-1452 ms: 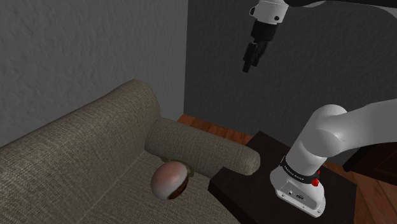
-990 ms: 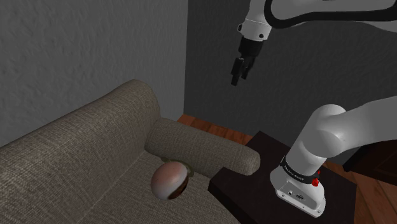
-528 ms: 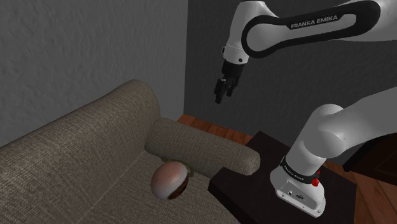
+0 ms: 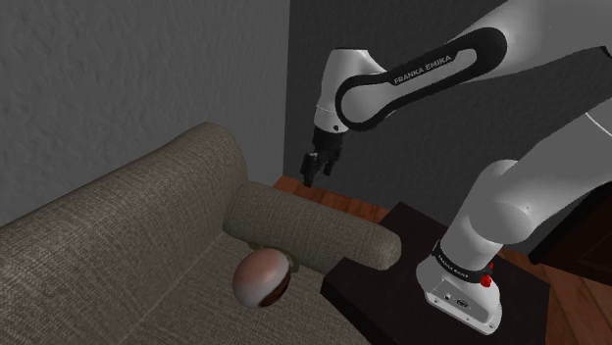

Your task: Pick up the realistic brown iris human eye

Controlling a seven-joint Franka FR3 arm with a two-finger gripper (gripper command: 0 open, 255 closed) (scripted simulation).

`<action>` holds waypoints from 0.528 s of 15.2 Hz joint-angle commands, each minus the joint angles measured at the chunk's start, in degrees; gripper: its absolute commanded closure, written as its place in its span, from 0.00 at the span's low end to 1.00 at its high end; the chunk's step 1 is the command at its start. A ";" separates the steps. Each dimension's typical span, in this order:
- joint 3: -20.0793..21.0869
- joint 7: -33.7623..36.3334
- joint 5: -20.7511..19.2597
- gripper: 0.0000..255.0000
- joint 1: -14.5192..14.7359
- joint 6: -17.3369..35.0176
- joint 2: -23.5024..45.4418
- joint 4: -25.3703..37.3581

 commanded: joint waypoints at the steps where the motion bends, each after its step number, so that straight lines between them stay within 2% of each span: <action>1: 1.38 1.35 0.85 0.00 0.60 3.53 3.45 0.09; 8: 5.30 6.36 0.32 0.00 1.61 16.02 19.71 4.01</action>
